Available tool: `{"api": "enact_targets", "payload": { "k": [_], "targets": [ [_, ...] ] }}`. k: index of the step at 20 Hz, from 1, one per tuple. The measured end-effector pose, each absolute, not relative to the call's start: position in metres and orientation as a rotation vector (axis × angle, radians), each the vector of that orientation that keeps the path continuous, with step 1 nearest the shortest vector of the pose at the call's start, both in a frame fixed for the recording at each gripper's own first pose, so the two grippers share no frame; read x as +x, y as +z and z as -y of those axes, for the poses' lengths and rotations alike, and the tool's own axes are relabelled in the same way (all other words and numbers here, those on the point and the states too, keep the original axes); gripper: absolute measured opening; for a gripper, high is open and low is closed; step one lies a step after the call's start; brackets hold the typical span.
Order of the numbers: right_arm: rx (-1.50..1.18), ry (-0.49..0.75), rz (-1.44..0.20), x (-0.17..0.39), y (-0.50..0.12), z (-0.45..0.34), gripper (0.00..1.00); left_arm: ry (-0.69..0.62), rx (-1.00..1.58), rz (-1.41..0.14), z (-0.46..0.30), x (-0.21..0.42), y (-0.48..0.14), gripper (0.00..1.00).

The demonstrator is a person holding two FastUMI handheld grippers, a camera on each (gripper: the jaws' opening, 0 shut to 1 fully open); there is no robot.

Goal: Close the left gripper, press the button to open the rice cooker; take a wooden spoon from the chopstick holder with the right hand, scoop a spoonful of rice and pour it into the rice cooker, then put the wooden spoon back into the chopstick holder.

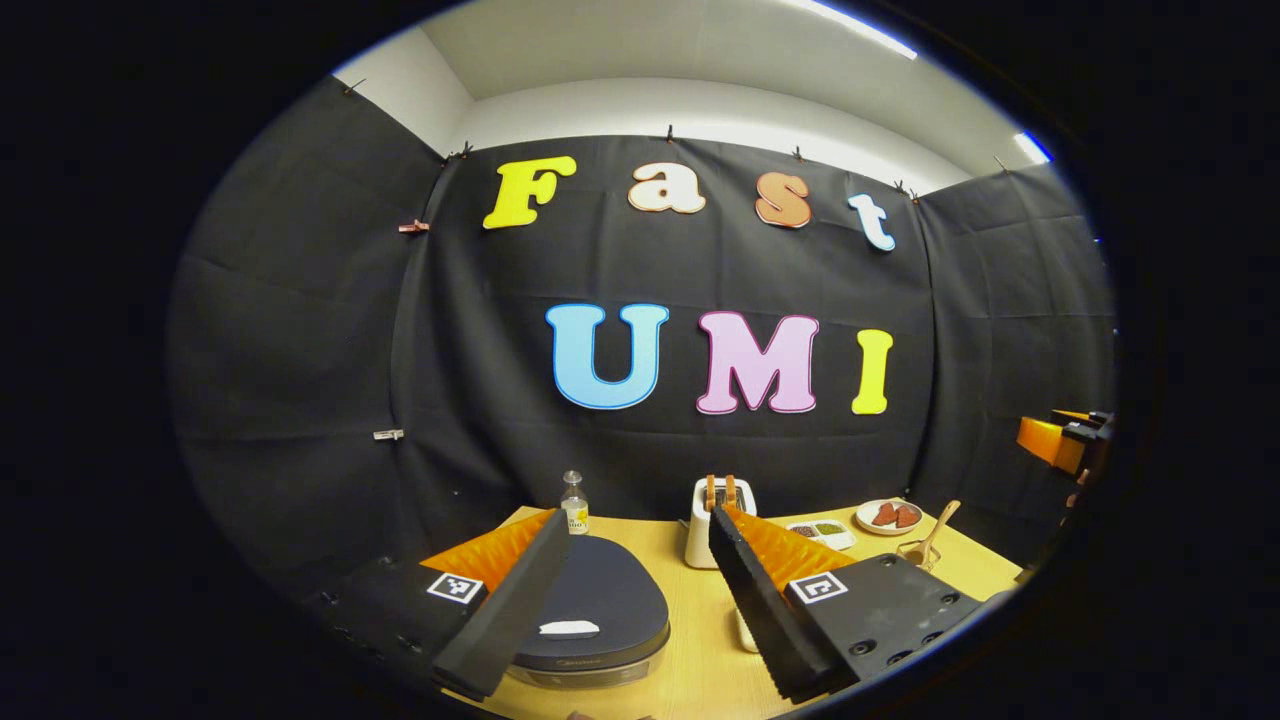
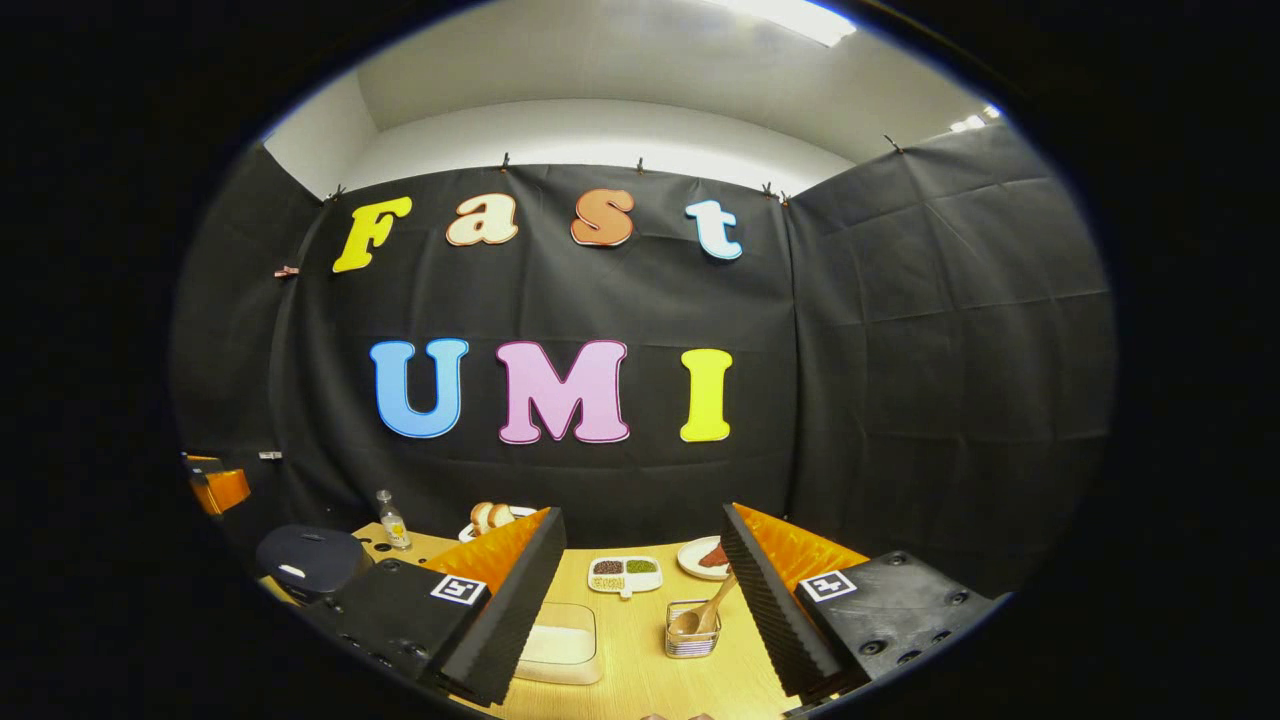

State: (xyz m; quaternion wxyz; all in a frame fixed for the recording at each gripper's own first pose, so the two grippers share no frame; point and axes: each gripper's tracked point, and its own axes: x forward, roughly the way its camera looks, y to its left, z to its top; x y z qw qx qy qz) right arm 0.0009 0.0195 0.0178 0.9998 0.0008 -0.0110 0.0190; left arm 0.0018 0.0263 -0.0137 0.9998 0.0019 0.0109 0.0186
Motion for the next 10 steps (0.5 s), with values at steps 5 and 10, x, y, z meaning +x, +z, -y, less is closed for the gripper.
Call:
{"api": "enact_targets", "payload": {
  "k": [5,10],
  "targets": [
    [-0.021,0.041,0.022,-0.004,0.013,-0.021,0.98,0.061,0.009,-0.063,-0.043,0.003,-0.022,0.94],
    [-0.013,0.047,0.008,-0.01,0.004,-0.021,0.98,0.059,0.026,-0.133,-0.06,0.011,-0.036,0.65]
  ]
}}
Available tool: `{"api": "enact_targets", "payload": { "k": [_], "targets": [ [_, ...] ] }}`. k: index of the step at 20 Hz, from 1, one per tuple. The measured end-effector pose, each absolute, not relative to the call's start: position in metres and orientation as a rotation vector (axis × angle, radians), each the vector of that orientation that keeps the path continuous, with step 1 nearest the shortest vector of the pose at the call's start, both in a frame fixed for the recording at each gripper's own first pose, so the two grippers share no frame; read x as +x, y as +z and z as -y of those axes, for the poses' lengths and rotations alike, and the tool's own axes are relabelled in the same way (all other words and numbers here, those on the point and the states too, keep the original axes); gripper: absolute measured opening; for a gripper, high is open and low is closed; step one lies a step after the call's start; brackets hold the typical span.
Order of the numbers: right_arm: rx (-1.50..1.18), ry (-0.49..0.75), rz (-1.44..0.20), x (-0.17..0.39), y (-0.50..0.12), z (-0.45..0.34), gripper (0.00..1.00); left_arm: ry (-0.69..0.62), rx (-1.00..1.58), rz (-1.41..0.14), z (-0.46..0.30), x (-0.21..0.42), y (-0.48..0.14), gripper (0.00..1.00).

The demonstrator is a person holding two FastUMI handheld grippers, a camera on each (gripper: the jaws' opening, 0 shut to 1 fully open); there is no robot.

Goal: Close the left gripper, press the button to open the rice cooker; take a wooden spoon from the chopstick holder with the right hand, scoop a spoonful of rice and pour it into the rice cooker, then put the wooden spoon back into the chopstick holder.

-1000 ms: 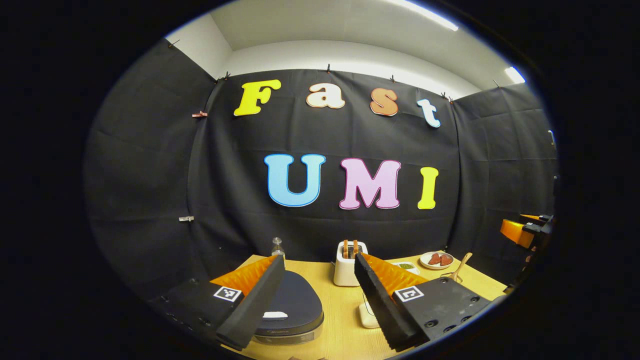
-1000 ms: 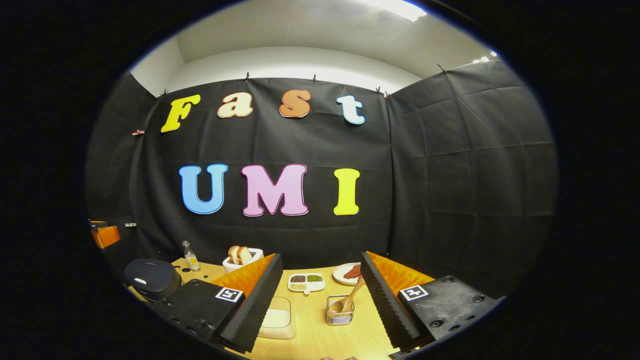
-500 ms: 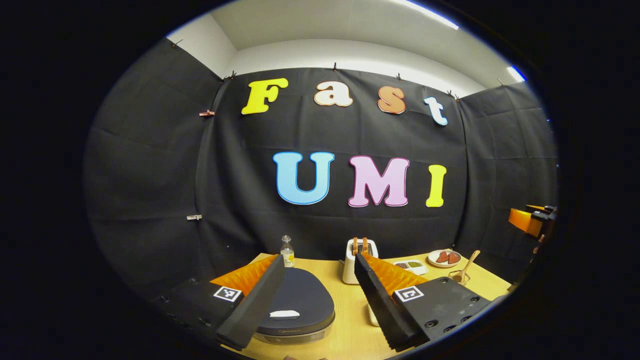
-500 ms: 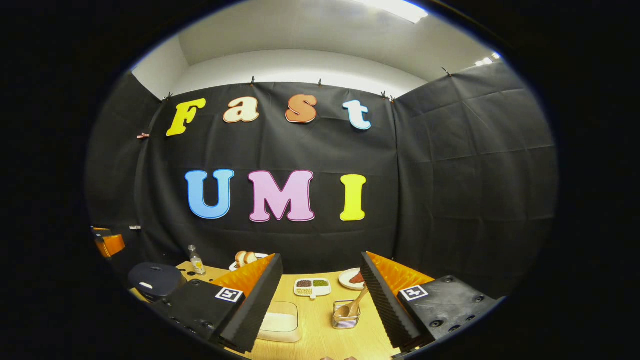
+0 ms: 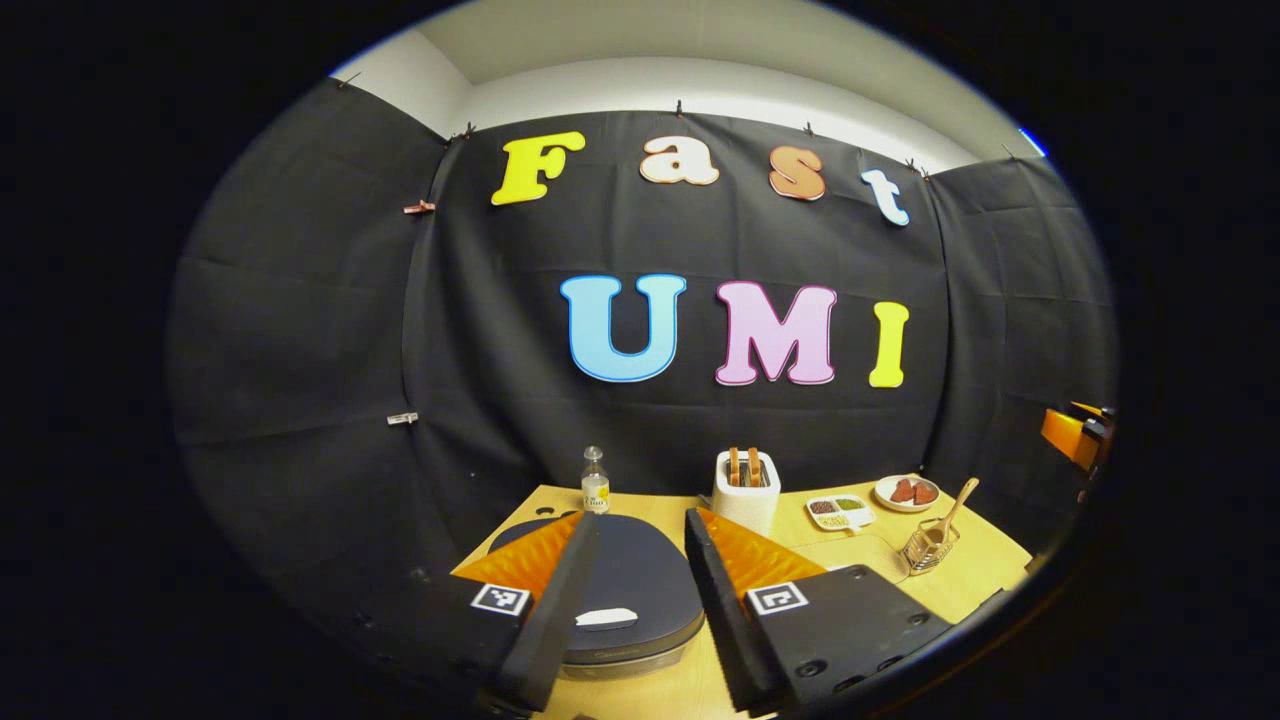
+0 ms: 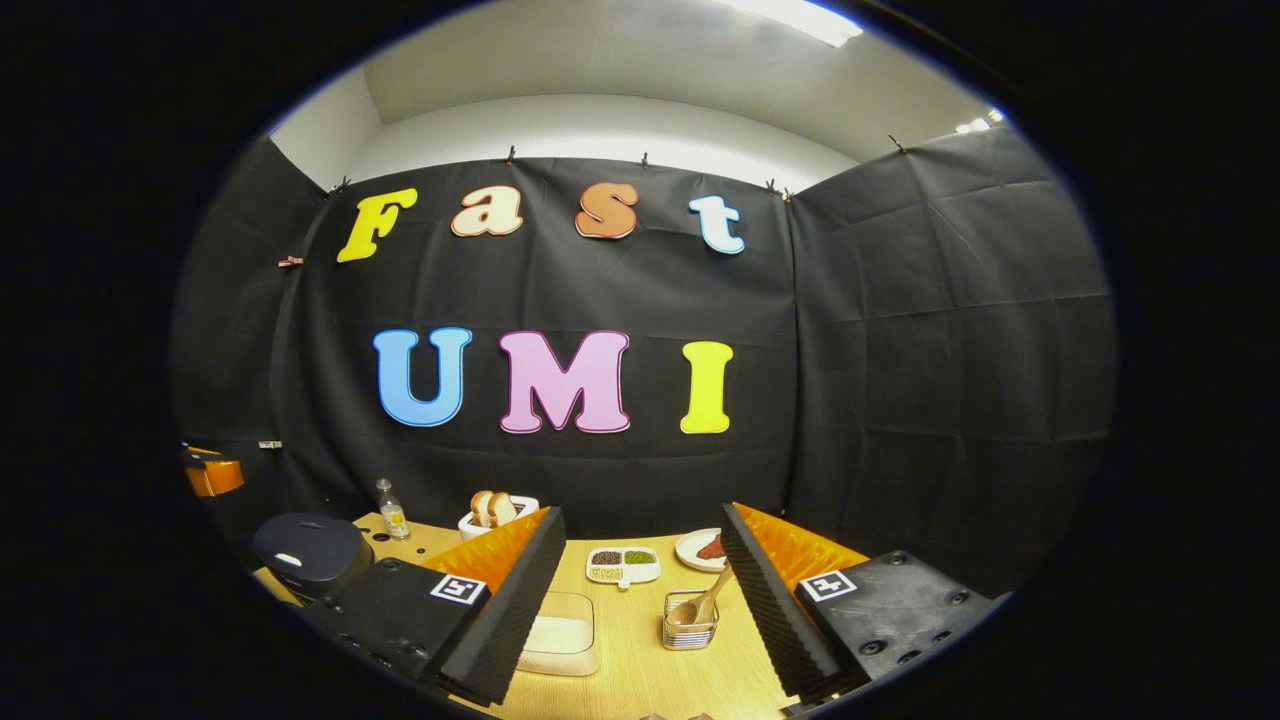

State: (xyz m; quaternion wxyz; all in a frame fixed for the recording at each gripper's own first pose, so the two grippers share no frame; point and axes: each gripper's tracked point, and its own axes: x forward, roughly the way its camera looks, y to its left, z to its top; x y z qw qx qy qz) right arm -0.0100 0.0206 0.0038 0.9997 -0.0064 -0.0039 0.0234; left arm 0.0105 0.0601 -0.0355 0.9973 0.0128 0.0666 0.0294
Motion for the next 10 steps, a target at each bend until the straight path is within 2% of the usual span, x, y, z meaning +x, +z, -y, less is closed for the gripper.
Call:
{"api": "enact_targets", "payload": {
  "k": [1,4,7,10],
  "targets": [
    [-0.011,0.046,0.011,-0.011,0.004,-0.02,0.98,0.058,0.028,-0.149,-0.064,0.012,-0.038,0.63],
    [-0.02,0.04,0.006,-0.013,0.0,-0.019,0.98,0.007,-0.012,-0.199,-0.064,0.017,-0.051,0.36],
    [-0.024,0.037,-0.006,-0.016,-0.005,-0.019,0.98,-0.023,-0.044,-0.259,-0.069,0.024,-0.071,0.25],
    [-0.022,0.029,-0.027,-0.02,-0.011,-0.017,0.98,0.024,-0.06,-0.314,-0.088,0.031,-0.09,0.07]
  ]
}}
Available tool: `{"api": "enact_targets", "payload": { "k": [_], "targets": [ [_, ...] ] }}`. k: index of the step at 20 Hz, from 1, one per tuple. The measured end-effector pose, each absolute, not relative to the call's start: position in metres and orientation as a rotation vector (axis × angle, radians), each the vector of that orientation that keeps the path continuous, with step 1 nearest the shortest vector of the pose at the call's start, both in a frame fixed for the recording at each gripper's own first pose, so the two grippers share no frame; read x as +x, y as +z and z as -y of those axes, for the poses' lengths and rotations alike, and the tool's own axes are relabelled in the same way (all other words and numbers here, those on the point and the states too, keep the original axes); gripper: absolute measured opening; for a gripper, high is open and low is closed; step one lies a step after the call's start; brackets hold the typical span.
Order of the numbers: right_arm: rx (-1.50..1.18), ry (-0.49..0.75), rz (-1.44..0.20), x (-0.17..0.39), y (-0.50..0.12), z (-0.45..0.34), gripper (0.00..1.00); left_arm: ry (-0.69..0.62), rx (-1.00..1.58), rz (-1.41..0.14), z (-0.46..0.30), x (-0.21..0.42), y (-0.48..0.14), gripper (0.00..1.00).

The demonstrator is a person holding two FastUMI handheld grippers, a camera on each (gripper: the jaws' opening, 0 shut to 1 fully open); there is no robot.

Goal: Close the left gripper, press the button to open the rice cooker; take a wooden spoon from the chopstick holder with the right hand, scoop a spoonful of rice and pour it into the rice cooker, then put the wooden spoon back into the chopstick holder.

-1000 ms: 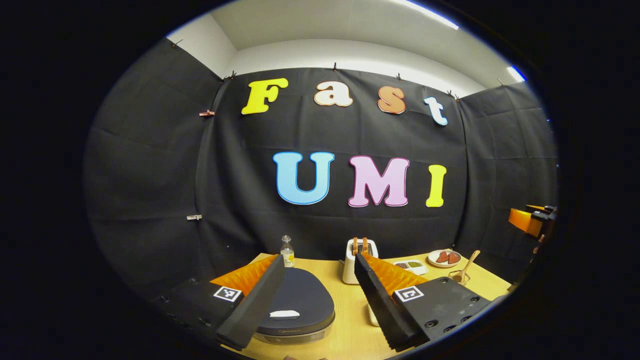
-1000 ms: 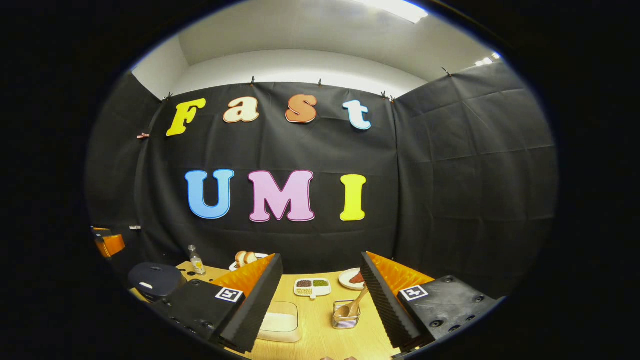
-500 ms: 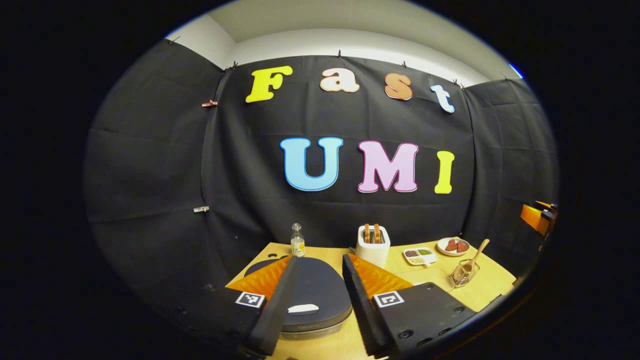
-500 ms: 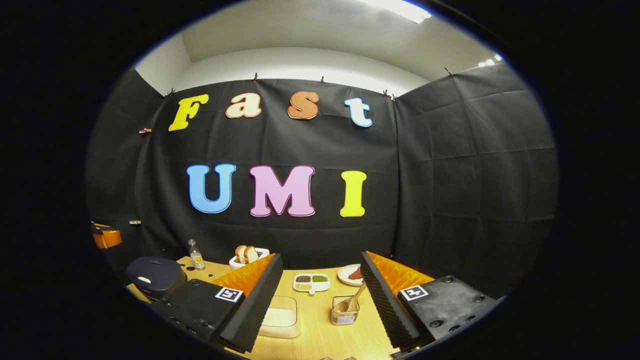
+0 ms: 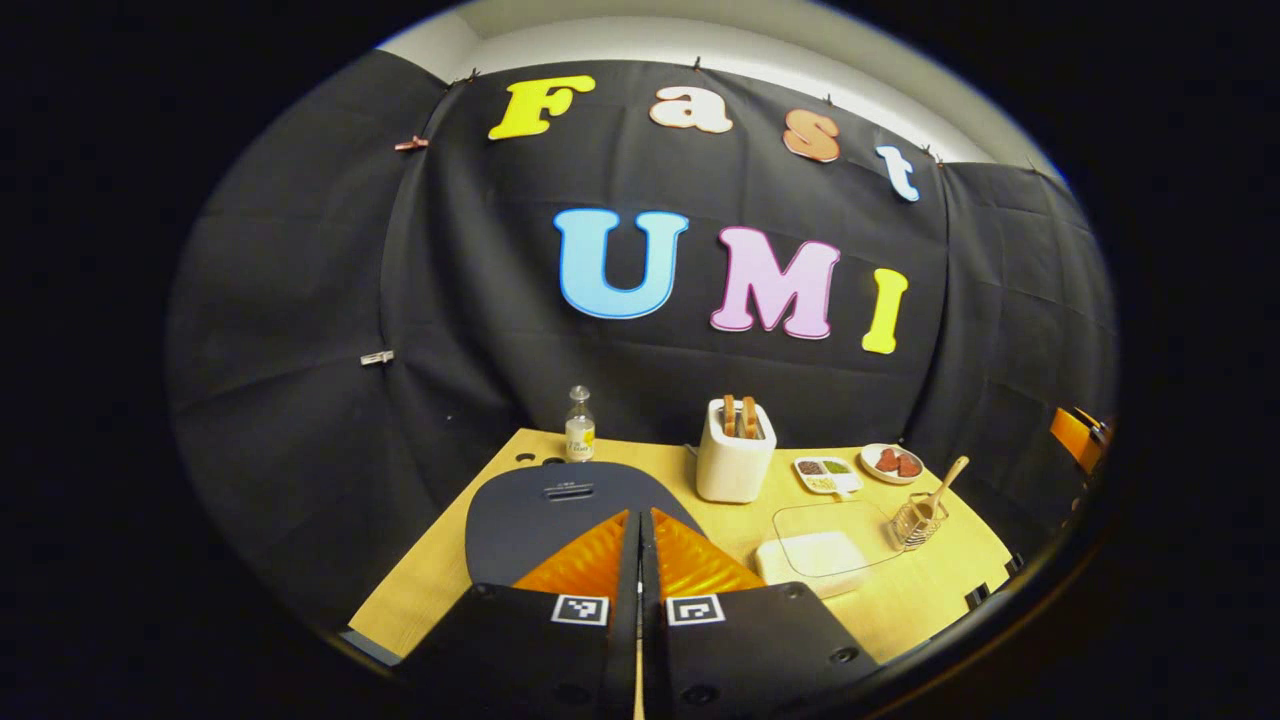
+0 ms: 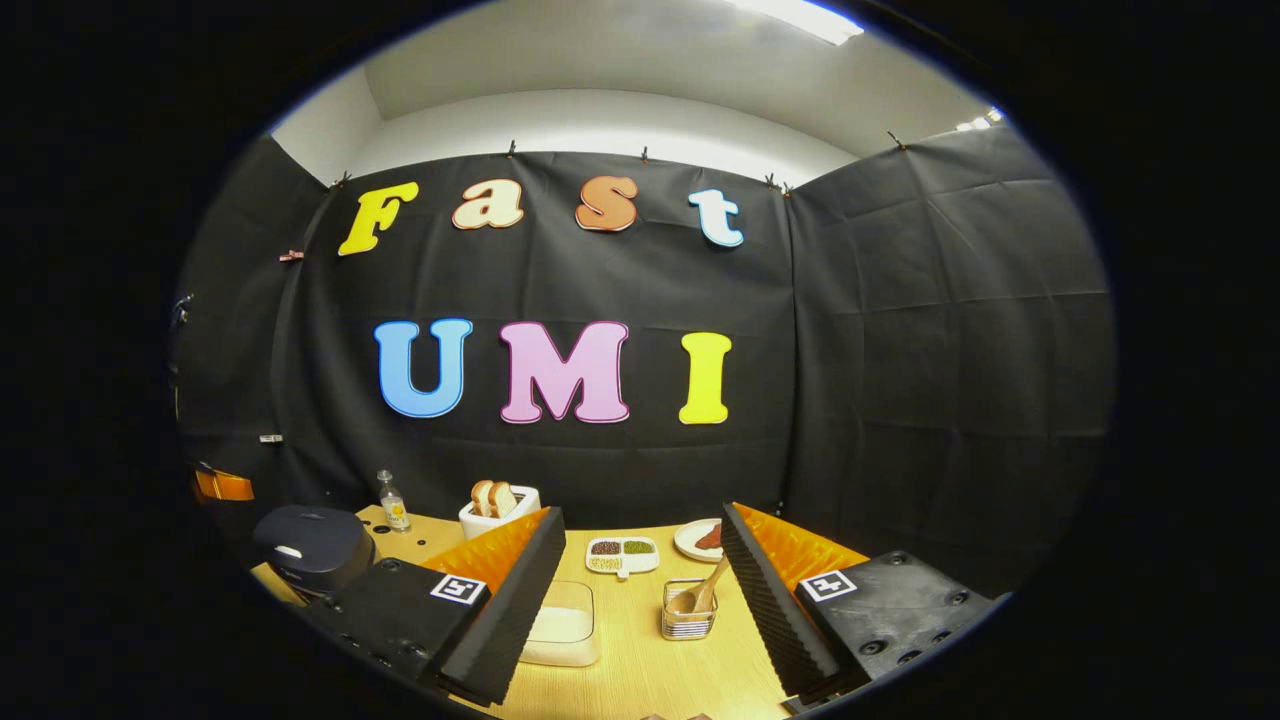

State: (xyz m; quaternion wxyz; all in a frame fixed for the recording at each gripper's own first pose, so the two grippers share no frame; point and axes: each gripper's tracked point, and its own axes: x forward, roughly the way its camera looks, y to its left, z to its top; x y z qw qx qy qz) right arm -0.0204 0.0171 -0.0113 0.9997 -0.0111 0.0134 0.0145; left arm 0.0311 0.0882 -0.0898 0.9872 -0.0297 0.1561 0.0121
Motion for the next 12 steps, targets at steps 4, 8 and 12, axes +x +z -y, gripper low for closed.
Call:
{"api": "enact_targets", "payload": {
  "k": [4,8,12],
  "targets": [
    [-0.007,0.012,-0.058,-0.029,-0.022,-0.013,0.98,-0.029,-0.092,-0.381,-0.087,0.038,-0.116,0.06],
    [-0.008,-0.003,-0.073,-0.033,-0.025,-0.011,0.98,-0.027,-0.137,-0.466,-0.102,0.048,-0.144,0.05],
    [-0.02,0.003,-0.1,-0.035,-0.032,-0.013,0.98,-0.051,-0.176,-0.537,-0.097,0.05,-0.169,0.05]
  ]
}}
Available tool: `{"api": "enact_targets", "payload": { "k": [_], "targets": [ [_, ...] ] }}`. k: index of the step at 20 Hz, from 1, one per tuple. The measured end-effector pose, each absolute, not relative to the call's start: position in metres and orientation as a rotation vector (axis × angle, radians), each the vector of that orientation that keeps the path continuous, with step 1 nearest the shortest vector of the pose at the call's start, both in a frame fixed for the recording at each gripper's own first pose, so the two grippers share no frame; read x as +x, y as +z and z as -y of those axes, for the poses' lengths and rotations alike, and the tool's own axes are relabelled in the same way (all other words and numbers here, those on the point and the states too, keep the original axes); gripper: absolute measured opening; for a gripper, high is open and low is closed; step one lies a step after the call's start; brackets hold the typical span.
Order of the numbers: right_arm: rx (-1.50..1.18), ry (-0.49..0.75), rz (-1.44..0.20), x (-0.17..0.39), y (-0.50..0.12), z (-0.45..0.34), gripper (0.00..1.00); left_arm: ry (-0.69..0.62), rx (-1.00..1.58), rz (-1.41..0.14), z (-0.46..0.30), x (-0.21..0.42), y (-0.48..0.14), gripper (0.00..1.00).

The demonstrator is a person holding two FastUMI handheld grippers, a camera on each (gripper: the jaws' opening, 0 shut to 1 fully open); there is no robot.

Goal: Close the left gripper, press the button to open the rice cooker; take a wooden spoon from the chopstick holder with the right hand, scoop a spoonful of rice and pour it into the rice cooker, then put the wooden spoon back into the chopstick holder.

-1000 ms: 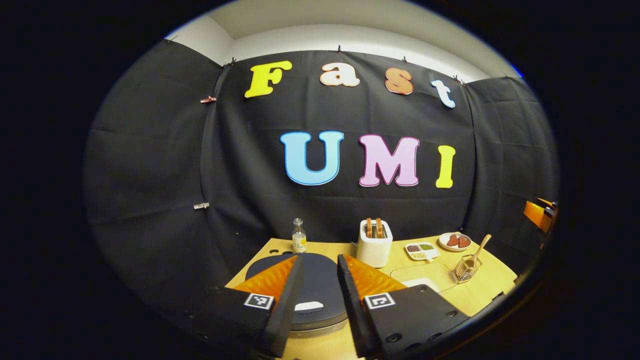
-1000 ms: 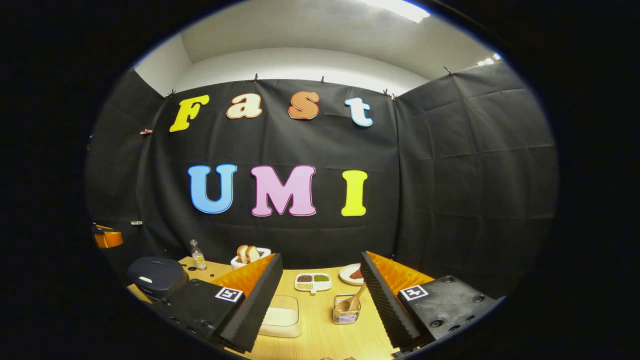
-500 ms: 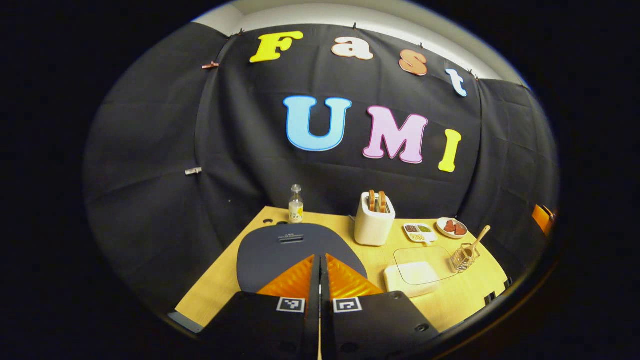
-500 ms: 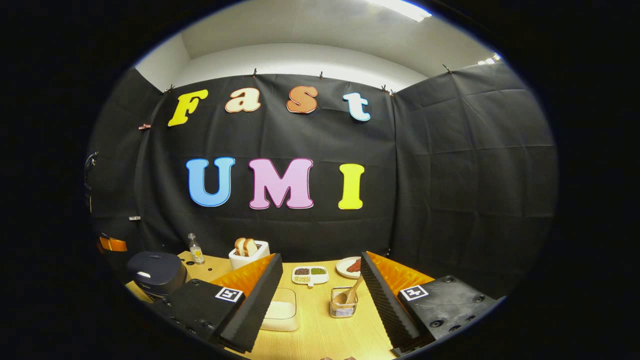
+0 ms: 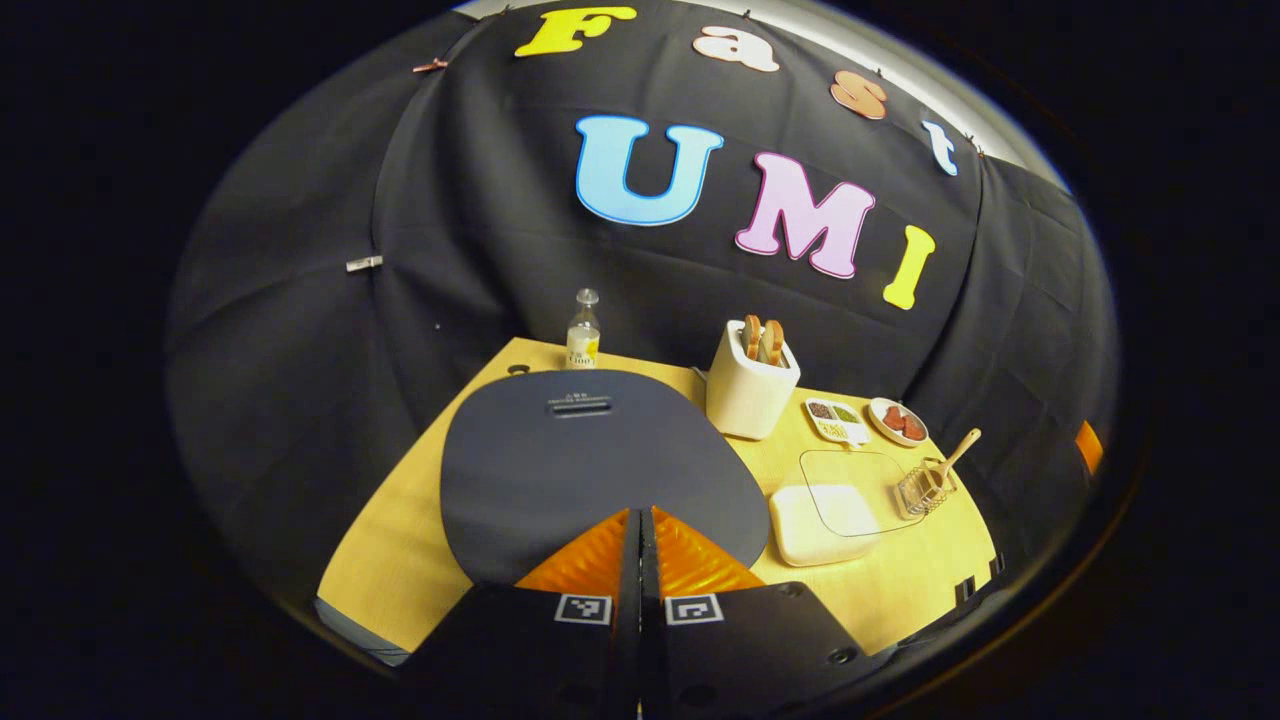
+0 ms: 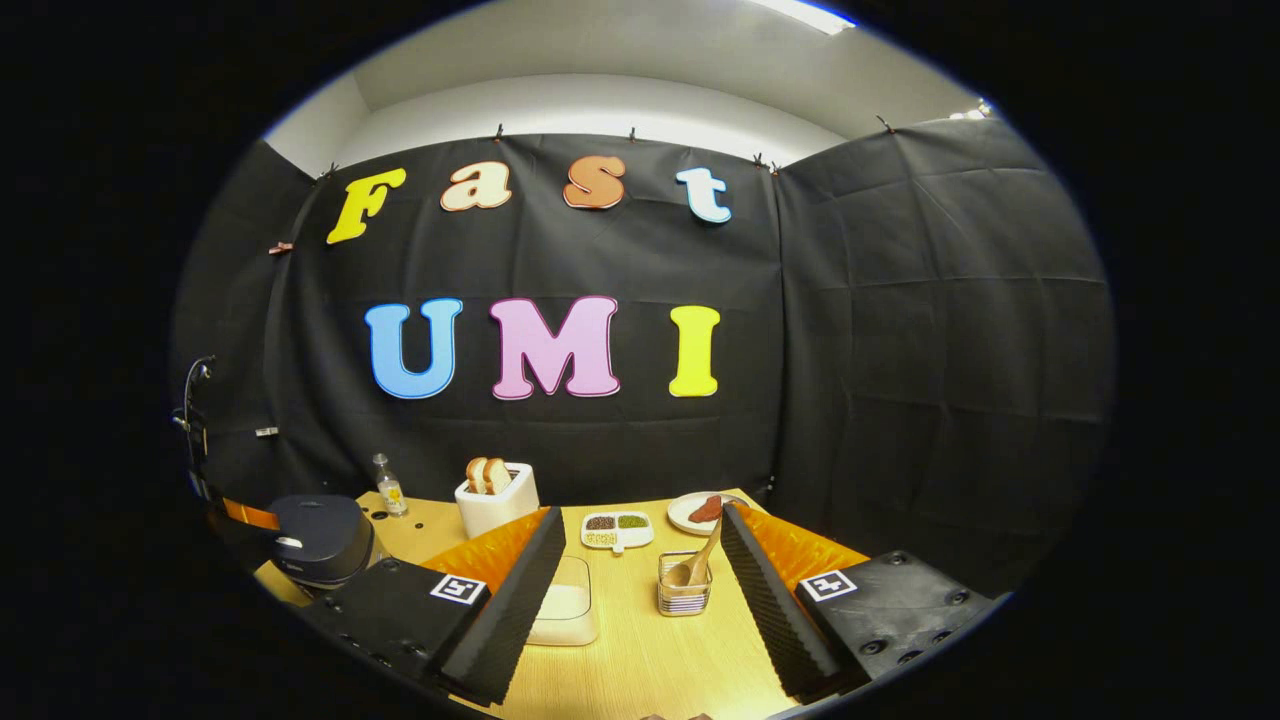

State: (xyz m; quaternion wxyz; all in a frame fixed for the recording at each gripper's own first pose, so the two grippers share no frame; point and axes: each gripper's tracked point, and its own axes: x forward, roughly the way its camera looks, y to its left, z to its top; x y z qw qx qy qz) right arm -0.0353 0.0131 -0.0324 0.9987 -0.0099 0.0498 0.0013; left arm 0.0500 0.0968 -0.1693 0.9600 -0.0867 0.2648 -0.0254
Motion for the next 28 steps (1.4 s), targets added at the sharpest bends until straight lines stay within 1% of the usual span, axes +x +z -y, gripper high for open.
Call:
{"api": "enact_targets", "payload": {
  "k": [3,4,5,10,11,13,18,20,21,22,25,26,28],
  "targets": [
    [-0.015,0.009,-0.123,-0.037,-0.039,-0.015,0.98,-0.06,-0.191,-0.583,-0.092,0.05,-0.188,0.05],
    [-0.008,0.013,-0.132,-0.037,-0.041,-0.017,0.98,-0.058,-0.188,-0.572,-0.092,0.048,-0.186,0.03],
    [-0.005,0.012,-0.137,-0.036,-0.043,-0.018,0.98,-0.059,-0.185,-0.584,-0.09,0.049,-0.191,0.06],
    [-0.021,0.033,-0.16,-0.034,-0.055,-0.029,0.98,-0.072,-0.143,-0.608,-0.093,0.049,-0.193,0.06],
    [-0.029,0.038,-0.167,-0.034,-0.057,-0.031,0.96,-0.069,-0.154,-0.619,-0.093,0.048,-0.196,0.06],
    [-0.035,0.05,-0.172,-0.032,-0.057,-0.035,0.98,-0.06,-0.176,-0.63,-0.092,0.045,-0.195,0.06],
    [-0.026,0.052,-0.176,-0.022,-0.057,-0.029,0.98,-0.003,-0.153,-0.532,-0.094,0.046,-0.174,0.06],
    [-0.027,0.042,-0.178,-0.016,-0.056,-0.022,0.98,0.044,-0.143,-0.43,-0.098,0.049,-0.143,0.05],
    [-0.029,0.036,-0.179,-0.013,-0.056,-0.018,0.98,0.065,-0.135,-0.368,-0.098,0.049,-0.121,0.06],
    [-0.027,0.033,-0.178,-0.009,-0.055,-0.016,0.96,0.098,-0.113,-0.303,-0.101,0.049,-0.095,0.06],
    [-0.024,0.03,-0.183,0.005,-0.057,-0.01,0.96,0.203,0.057,-0.127,-0.116,0.045,-0.036,0.06],
    [-0.024,0.031,-0.186,0.01,-0.058,-0.009,0.98,0.213,0.105,-0.112,-0.115,0.041,-0.028,0.06],
    [-0.033,0.038,-0.191,0.022,-0.061,-0.008,0.98,0.208,0.098,-0.155,-0.104,0.038,-0.037,0.07]
  ]
}}
